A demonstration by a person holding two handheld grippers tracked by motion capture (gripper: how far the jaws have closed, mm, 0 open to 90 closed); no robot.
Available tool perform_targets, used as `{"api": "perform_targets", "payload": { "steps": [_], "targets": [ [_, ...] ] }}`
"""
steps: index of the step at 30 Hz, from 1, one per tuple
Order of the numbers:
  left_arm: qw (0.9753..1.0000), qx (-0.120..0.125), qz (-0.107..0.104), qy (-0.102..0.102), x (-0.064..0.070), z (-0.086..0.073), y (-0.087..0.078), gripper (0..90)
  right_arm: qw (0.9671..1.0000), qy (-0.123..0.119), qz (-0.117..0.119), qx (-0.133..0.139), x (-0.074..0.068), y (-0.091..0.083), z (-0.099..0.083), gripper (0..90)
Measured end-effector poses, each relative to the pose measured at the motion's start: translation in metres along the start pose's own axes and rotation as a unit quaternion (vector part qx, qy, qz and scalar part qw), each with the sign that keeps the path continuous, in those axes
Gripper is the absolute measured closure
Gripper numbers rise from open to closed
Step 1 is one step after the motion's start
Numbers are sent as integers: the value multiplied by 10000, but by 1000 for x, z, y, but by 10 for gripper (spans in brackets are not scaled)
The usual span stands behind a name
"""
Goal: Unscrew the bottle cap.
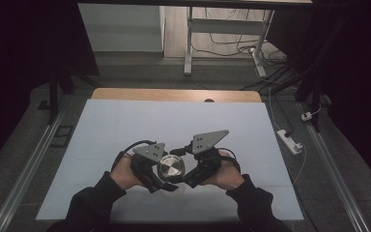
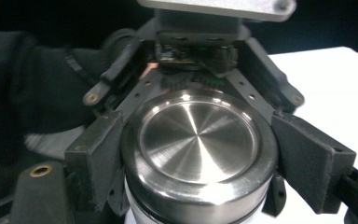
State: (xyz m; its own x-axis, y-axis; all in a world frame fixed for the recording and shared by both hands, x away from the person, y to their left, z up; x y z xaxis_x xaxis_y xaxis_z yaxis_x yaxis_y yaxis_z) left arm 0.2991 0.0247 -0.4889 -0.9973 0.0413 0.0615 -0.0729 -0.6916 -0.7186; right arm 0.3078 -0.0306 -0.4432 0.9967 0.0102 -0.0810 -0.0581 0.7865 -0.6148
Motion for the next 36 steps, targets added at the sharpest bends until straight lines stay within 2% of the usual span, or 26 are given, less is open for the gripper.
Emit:
{"api": "perform_targets", "payload": {
  "steps": [3, 4, 5, 6, 7, 8, 10, 11, 13, 14, 15, 16, 17, 19, 21, 26, 28, 32, 36],
  "targets": [
    [9990, 51, -291, 348, 12, 3, 3, 147, 9983, -336, 471, 33, -9, -1, -2, 199],
    [9986, 68, -350, 384, 14, 4, 3, 147, 9962, -450, 731, 138, -12, -2, -3, 198],
    [9985, 70, -358, 400, 15, 5, 3, 147, 9946, -476, 891, 218, -14, -2, -3, 197],
    [9988, 82, -316, 352, 13, 6, 3, 147, 9934, -466, 1001, 317, -14, -3, -4, 195],
    [9993, 85, -221, 290, 10, 6, 3, 147, 9934, -396, 1009, 375, -12, -4, -5, 189],
    [9998, 114, -110, 147, 7, 6, 2, 147, 9946, -260, 939, 358, -9, -5, -4, 162],
    [9997, 116, 149, -121, -3, 3, -2, 147, 9975, 50, 611, 366, -1, -11, 0, 78],
    [9992, 136, 260, -265, -7, 2, -4, 147, 9979, 139, 513, 378, 1, -14, 2, 60],
    [9974, 122, 487, -521, -15, 0, -6, 147, 9987, 377, 173, 309, 5, -18, 6, 20],
    [9968, 116, 538, -582, -17, -1, -7, 147, 9986, 467, -2, 247, 5, -18, 8, 20],
    [9963, 118, 578, -632, -19, -2, -7, 147, 9972, 580, -444, 126, 9, -16, 10, 45],
    [9960, 113, 585, -659, -19, -2, -7, 147, 9966, 533, -625, 40, 10, -13, 10, 45],
    [9960, 87, 598, -666, -20, -2, -6, 147, 9966, 533, -625, 40, 10, -13, 10, 61],
    [9962, 61, 582, -645, -18, -1, -4, 147, 9948, 451, -908, -116, 11, -4, 8, 85],
    [9968, 24, 569, -567, -17, -1, -3, 147, 9949, 394, -900, -213, 10, 5, 5, 170],
    [9978, -77, 492, -448, -14, -2, -1, 147, 9964, 396, -714, -249, 10, 7, 2, 184],
    [9984, -72, 382, -403, -12, -3, 1, 147, 9966, 352, -688, -290, 8, 8, 1, 186],
    [9994, -95, 229, -255, -9, -4, 2, 147, 9983, 352, -369, -279, 6, 9, -1, 186],
    [9999, -81, 47, -89, -5, -4, 2, 147, 9995, 209, -133, -202, 2, 9, -1, 187]
  ]
}}
Point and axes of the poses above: each handheld gripper's, and its own axes: y roughly forward along the jaws, z roughly out of its top, x roughly to its right, the point moved 9 cm from there along y, roughly forward along the jaws, and after that the axes turned 12 degrees about -x, right-handed, at the moved point
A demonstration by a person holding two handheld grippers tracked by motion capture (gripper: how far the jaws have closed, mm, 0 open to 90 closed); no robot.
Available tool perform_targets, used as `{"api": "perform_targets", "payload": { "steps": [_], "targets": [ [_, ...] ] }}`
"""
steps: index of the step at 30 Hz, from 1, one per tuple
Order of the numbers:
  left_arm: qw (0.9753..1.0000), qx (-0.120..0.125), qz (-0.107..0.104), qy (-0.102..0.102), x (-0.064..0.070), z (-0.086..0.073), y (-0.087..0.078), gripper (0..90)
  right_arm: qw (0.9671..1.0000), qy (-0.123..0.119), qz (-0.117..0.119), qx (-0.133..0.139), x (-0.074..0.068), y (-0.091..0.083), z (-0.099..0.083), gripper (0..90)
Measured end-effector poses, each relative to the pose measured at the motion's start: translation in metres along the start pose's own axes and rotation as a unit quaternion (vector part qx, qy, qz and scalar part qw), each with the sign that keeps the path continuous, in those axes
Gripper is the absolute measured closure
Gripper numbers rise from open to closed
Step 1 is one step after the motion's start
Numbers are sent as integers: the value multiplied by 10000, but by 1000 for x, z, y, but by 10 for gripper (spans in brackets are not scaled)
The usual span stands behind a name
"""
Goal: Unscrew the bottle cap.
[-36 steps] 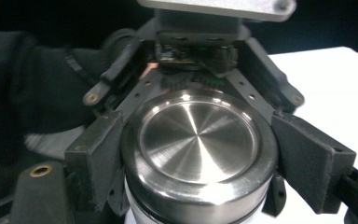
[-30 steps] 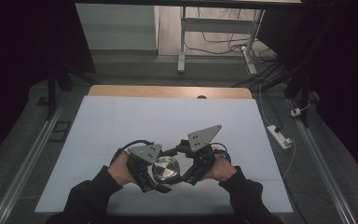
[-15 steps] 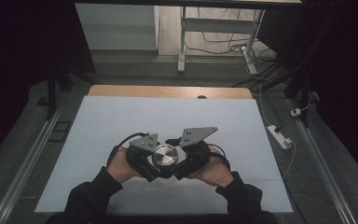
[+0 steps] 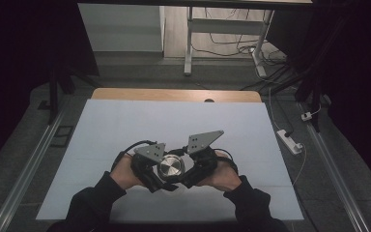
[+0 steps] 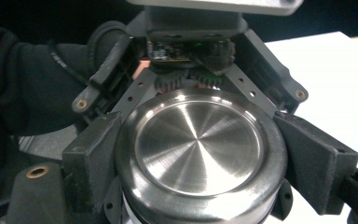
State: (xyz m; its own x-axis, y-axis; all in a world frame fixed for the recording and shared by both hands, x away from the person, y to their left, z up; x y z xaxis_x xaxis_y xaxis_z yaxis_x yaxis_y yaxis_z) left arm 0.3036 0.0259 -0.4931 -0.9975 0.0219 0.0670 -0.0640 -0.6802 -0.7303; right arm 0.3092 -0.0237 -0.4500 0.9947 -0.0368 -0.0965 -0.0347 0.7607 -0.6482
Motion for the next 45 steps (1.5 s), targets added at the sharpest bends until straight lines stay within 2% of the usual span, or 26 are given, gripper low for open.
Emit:
{"api": "perform_targets", "payload": {
  "steps": [6, 11, 14, 15, 17, 18, 19, 21, 22, 23, 24, 25, 26, 28, 31, 33, 35, 37, 39, 42, 44, 45],
  "targets": [
    [9989, 72, -349, 306, 10, 1, 1, 147, 9986, -367, 366, 58, -9, -1, -1, 187],
    [9972, 122, -546, 497, 17, 3, 1, 147, 9957, -507, 752, 197, -15, -3, -1, 188],
    [9964, 126, -621, 560, 19, 4, 2, 147, 9939, -560, 917, 253, -17, -4, -2, 188],
    [9966, 127, -597, 556, 19, 4, 2, 147, 9931, -587, 978, 284, -18, -3, -2, 187],
    [9979, 111, -440, 464, 16, 4, 2, 147, 9934, -521, 984, 257, -16, -3, -3, 184],
    [9986, 120, -355, 368, 12, 3, 2, 147, 9950, -481, 843, 249, -14, -3, -3, 188],
    [9992, 133, -261, 275, 9, 3, 1, 147, 9962, -403, 665, 389, -12, -5, 0, 167],
    [9998, 131, -84, 86, 2, 1, 0, 147, 9975, -183, 466, 503, -6, -9, 5, 84],
    [9999, 129, 38, -37, -2, -1, -1, 147, 9988, -23, 46, 492, 2, -16, 8, 76],
    [9997, 132, 145, -173, -7, -1, -1, 147, 9988, -23, 46, 492, 2, -16, 8, 76],
    [9991, 107, 287, -309, -11, -2, -2, 147, 9988, 67, -225, 426, 7, -19, 8, 76],
    [9979, 105, 438, -473, -15, -2, -2, 147, 9968, 226, -705, 311, 13, -21, 8, 77],
    [9966, 90, 553, -604, -19, -2, -3, 147, 9968, 226, -705, 311, 13, -21, 8, 77],
    [9942, 90, 715, -793, -23, -3, -3, 147, 9938, 455, -966, 308, 18, -19, 9, 78],
    [9934, 78, 770, -843, -24, -2, -3, 147, 9924, 511, -1106, 157, 19, -9, 7, 91],
    [9937, 139, 728, -842, -22, -1, -4, 147, 9915, 475, -1214, 55, 19, -3, 4, 154],
    [9945, 141, 665, -793, -21, 0, -5, 147, 9927, 479, -1097, 129, 18, -3, 5, 186],
    [9959, 131, 555, -703, -18, 0, -5, 147, 9942, 369, -1005, 122, 15, -4, 6, 197],
    [9984, 98, 333, -445, -11, 1, -5, 147, 9962, 256, -834, 77, 11, -5, 6, 197],
    [9999, 114, 9, -58, 0, 2, -5, 147, 9995, -10, -309, 104, 2, -6, 5, 197],
    [9994, 169, -248, 198, 10, 5, -5, 147, 9992, -221, 246, 211, -6, -9, 4, 197],
    [9986, 173, -376, 337, 15, 6, -4, 147, 9984, -308, 414, 246, -10, -10, 4, 197]
  ]
}}
Point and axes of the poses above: each handheld gripper's, and its own axes: y roughly forward along the jaws, z roughly out of its top, x roughly to its right, the point moved 9 cm from there along y, roughly forward along the jaws, and after that the axes turned 12 degrees about -x, right-handed, at the moved point
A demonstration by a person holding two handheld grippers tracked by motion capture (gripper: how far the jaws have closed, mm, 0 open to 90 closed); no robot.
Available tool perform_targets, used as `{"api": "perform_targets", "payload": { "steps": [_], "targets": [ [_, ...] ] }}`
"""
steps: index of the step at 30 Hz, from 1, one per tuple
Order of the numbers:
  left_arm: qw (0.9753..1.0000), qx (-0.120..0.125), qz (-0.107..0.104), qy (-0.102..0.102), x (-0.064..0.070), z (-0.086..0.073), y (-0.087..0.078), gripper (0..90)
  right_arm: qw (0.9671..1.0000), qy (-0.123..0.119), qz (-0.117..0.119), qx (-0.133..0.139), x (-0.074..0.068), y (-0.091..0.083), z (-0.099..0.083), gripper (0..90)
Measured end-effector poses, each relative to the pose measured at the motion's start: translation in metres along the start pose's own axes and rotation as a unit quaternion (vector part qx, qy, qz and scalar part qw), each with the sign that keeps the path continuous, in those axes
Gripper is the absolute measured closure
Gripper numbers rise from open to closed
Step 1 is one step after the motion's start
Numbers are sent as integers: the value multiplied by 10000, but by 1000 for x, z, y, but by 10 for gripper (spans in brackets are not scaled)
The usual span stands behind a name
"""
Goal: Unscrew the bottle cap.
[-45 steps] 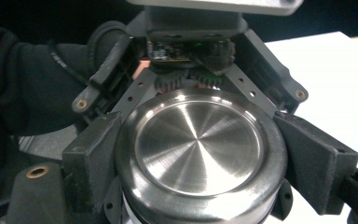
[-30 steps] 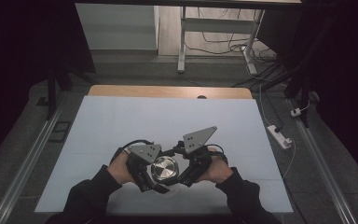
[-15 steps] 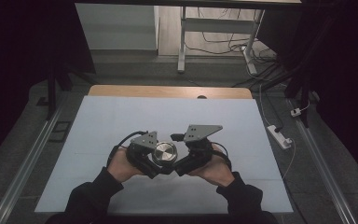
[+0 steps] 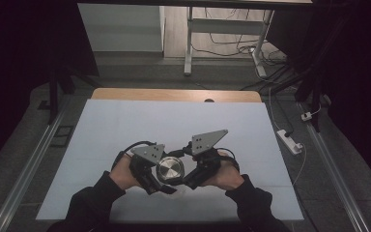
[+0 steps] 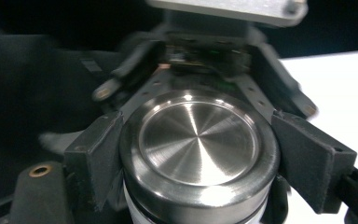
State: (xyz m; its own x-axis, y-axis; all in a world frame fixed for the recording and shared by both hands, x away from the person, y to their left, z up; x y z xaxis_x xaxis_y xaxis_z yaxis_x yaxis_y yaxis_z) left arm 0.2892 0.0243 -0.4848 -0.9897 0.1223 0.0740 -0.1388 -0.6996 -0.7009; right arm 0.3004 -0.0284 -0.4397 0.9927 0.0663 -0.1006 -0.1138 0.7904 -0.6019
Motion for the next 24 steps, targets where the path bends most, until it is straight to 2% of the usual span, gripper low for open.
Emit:
{"api": "perform_targets", "payload": {
  "steps": [2, 3, 4, 5, 7, 8, 9, 10, 12, 14, 16, 17, 19, 20, 21, 23, 24],
  "targets": [
    [9996, 17, -205, 217, 8, 3, 3, 147, 9986, -233, 466, 68, -8, -2, -2, 195],
    [9994, 53, -250, 235, 10, 5, 5, 147, 9973, -287, 663, 145, -11, -2, -4, 190],
    [9995, 78, -211, 205, 9, 6, 5, 147, 9961, -273, 816, 216, -12, -2, -4, 162],
    [9998, 97, -123, 116, 6, 7, 5, 147, 9957, -203, 864, 266, -12, -3, -4, 96],
    [9997, 149, 106, -136, -3, 5, 0, 147, 9979, -41, 592, 276, -6, -5, -1, 12],
    [9991, 172, 242, -289, -7, 4, -2, 147, 9988, 36, 422, 262, -4, -8, 1, 0],
    [9979, 191, 419, -458, -13, 2, -5, 147, 9996, 97, 171, 219, 0, -11, 3, 0],
    [9970, 203, 497, -563, -16, 1, -6, 147, 9997, 174, -151, 114, 3, -14, 4, 0],
    [9938, 182, 746, -807, -23, 0, -8, 147, 9966, 303, -763, -100, 11, -15, 5, 0],
    [9910, 102, 917, -966, -28, -2, -7, 147, 9896, 384, -1362, -241, 17, -13, 5, 41],
    [9889, 54, 1012, -1083, -30, -3, -6, 147, 9879, 522, -1447, -210, 17, -9, 7, 87],
    [9885, 34, 1022, -1111, -31, -3, -5, 147, 9859, 582, -1547, -243, 19, -6, 7, 90],
    [9889, 25, 1004, -1099, -30, -3, -5, 147, 9831, 511, -1713, -390, 19, -1, 4, 175],
    [9894, 19, 988, -1066, -29, -2, -5, 147, 9833, 528, -1695, -402, 19, 0, 4, 183],
    [9898, 16, 965, -1049, -28, -2, -5, 147, 9848, 553, -1611, -340, 19, 1, 4, 184],
    [9917, 13, 866, -947, -26, -2, -5, 147, 9868, 565, -1484, -309, 17, 1, 4, 190],
    [9937, -13, 770, -820, -23, -2, -5, 147, 9882, 534, -1402, -292, 16, 0, 4, 200]
  ]
}}
Point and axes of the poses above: each handheld gripper's, and its own axes: y roughly forward along the jaws, z roughly out of its top, x roughly to its right, the point moved 9 cm from there along y, roughly forward along the jaws, and after that the axes turned 12 degrees about -x, right-handed, at the moved point
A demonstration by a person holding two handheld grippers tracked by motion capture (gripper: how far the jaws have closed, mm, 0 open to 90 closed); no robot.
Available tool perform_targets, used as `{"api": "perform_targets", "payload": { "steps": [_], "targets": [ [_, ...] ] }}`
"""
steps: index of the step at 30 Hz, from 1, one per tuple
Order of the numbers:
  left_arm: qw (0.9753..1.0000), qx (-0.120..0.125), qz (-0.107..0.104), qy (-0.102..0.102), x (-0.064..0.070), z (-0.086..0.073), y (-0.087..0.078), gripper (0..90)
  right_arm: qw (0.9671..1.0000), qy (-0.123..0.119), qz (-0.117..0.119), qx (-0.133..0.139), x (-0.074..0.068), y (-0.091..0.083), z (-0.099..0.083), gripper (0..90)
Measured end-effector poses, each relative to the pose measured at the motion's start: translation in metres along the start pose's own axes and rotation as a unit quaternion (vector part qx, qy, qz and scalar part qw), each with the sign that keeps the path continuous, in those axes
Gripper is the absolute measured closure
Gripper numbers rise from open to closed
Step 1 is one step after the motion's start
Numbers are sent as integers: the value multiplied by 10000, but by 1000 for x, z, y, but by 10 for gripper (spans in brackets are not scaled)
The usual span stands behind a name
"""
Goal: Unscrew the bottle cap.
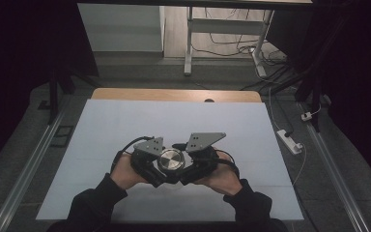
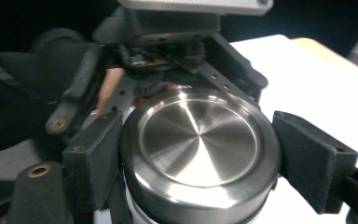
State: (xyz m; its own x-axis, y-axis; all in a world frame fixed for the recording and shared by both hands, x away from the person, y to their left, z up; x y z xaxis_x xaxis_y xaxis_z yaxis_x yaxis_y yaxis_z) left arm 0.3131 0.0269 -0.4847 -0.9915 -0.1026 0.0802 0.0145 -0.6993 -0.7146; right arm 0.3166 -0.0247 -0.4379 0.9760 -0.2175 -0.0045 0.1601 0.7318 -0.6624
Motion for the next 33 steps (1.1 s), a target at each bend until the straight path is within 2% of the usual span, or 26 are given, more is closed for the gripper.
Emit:
{"api": "perform_targets", "payload": {
  "steps": [2, 3, 5, 6, 7, 8, 9, 10, 11, 13, 14, 16, 17, 18, 21, 23, 24, 28, 31, 33],
  "targets": [
    [9993, 53, -294, 226, 8, 0, 0, 147, 9993, -118, 358, 52, -4, -3, 0, 200],
    [9985, 27, -391, 383, 12, 0, 0, 147, 9978, -260, 598, 67, -8, -5, -2, 200],
    [9971, 14, -521, 546, 17, 0, 1, 147, 9939, -426, 1006, 115, -13, -6, -4, 200],
    [9954, 56, -669, 690, 22, 1, 1, 147, 9922, -516, 1125, 155, -15, -6, -5, 199],
    [9941, 78, -771, 757, 25, 1, 2, 147, 9876, -657, 1403, 267, -18, -8, -6, 199],
    [9930, 96, -840, 824, 28, 2, 3, 147, 9847, -681, 1571, 311, -19, -9, -7, 198],
    [9933, 102, -805, 819, 28, 3, 3, 147, 9793, -655, 1869, 416, -21, -10, -8, 196],
    [9941, 104, -748, 778, 27, 4, 3, 147, 9778, -632, 1935, 489, -20, -11, -9, 187],
    [9952, 106, -663, 708, 25, 5, 2, 147, 9783, -568, 1923, 521, -18, -11, -8, 142],
    [9983, 104, -375, 441, 15, 4, 0, 147, 9829, -342, 1725, 548, -12, -14, -5, 77],
    [9991, 92, -259, 336, 12, 3, -1, 147, 9885, -200, 1411, 504, -6, -16, -2, 75],
    [9999, 11, 101, 72, 2, 2, -2, 147, 9948, -56, 924, 422, 0, -18, 1, 71],
    [9998, -20, 205, -19, -1, 2, -2, 147, 9981, 35, 506, 344, 4, -18, 3, 73],
    [9996, -19, 252, -82, -2, 2, -2, 147, 9991, 35, 301, 297, 5, -17, 4, 75],
    [9992, -41, 347, -202, -4, 2, -1, 147, 9999, 22, -18, 136, 1, -7, 4, 98],
    [9994, -26, 323, -152, -2, 3, -1, 147, 9999, -69, -154, -33, -1, -1, 2, 172],
    [9995, -46, 303, -93, -1, 3, -1, 147, 9998, -86, -180, -57, -1, 1, 1, 182],
    [9999, -62, 129, 27, 2, 2, 0, 147, 10000, -49, -3, -3, -3, 1, 1, 191],
    [9997, -159, 9, 198, 6, 0, 3, 147, 9994, -46, 325, 126, -6, -3, 2, 195],
    [9995, -185, -8, 261, 7, -1, 6, 147, 9990, -68, 403, 171, -7, -6, 4, 195]
  ]
}}
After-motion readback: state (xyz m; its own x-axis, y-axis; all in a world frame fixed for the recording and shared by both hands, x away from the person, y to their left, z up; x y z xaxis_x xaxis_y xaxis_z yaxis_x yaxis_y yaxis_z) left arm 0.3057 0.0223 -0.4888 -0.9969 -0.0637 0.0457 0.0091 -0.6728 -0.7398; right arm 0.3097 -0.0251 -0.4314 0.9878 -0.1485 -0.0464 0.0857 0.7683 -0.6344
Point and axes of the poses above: each handheld gripper's, and its own axes: y roughly forward along the jaws, z roughly out of its top, x roughly to its right, the point moved 9 cm from there along y, roughly forward along the jaws, and after that the axes turned 12 degrees about -x, right-handed, at the moved point
